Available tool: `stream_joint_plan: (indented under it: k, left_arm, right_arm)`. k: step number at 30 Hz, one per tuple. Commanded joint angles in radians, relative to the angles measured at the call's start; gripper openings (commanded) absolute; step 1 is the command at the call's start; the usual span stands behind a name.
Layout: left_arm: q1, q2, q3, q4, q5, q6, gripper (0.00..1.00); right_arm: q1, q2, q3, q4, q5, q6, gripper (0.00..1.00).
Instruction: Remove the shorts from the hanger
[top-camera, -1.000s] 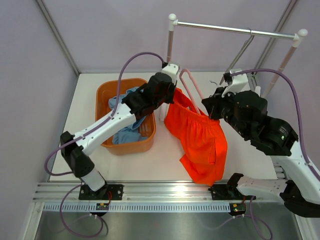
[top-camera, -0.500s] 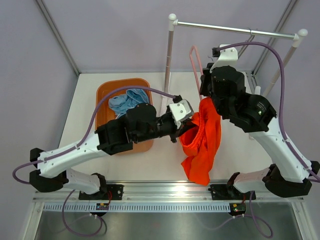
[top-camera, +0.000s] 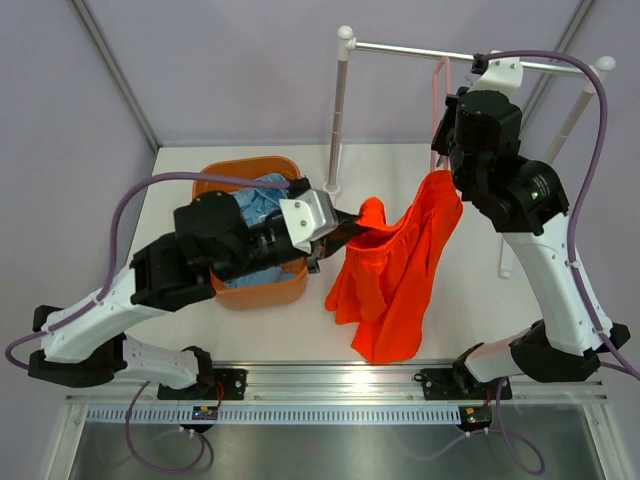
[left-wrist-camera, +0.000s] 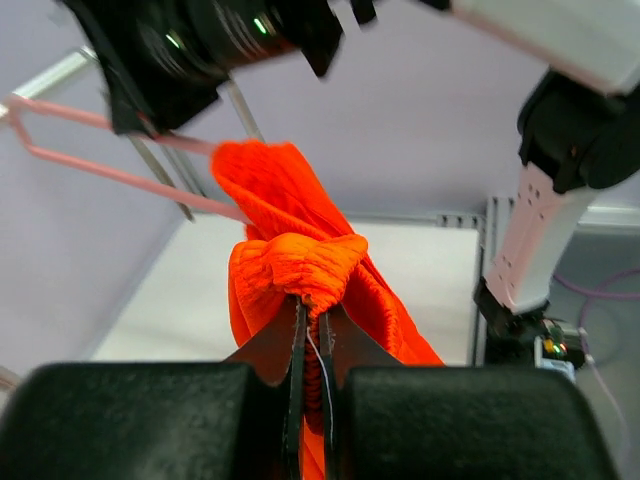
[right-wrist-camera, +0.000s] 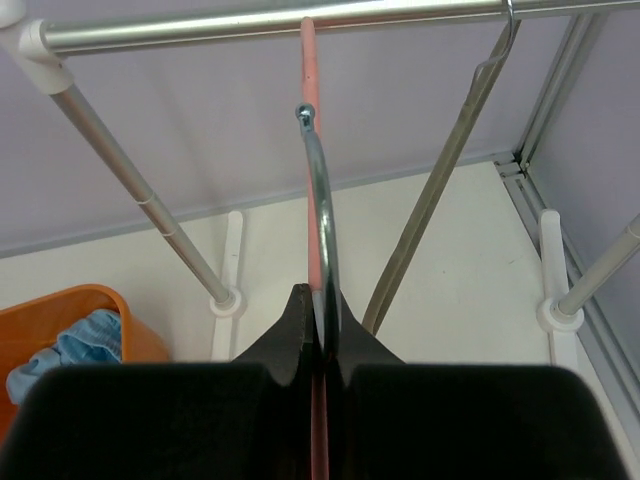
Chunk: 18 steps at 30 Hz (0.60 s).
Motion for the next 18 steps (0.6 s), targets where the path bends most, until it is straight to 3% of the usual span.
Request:
stream_joint_plan:
  k: [1, 8, 14, 16, 18]
  left_arm:
    - [-0.004, -0.020, 0.153, 0.032, -0.053, 0.094, 0.00]
    - [-0.003, -0.019, 0.313, -0.005, -0.128, 0.190, 0.00]
    - [0.022, 0.007, 0.399, 0.120, -0.454, 0.324, 0.00]
    - [0.075, 0.033, 0.425, 0.118, -0.456, 0.325, 0.00]
    - [0.101, 0.053, 0.471, 0.066, -0.406, 0.300, 0.00]
  right_arm:
    - [-0.020, 0.031, 0.094, 0.028, 0.001, -0.008, 0.00]
    - [-0.037, 0.031, 0.102, 0.027, -0.011, 0.007, 0.00]
    - [-0.039, -0.097, -0.023, 0.123, -0.155, 0.030, 0.00]
    - [-0.037, -0.142, -0.067, 0.168, -0.252, 0.042, 0.00]
    - [-0.037, -0.181, -0.104, 0.204, -0.229, 0.047, 0.00]
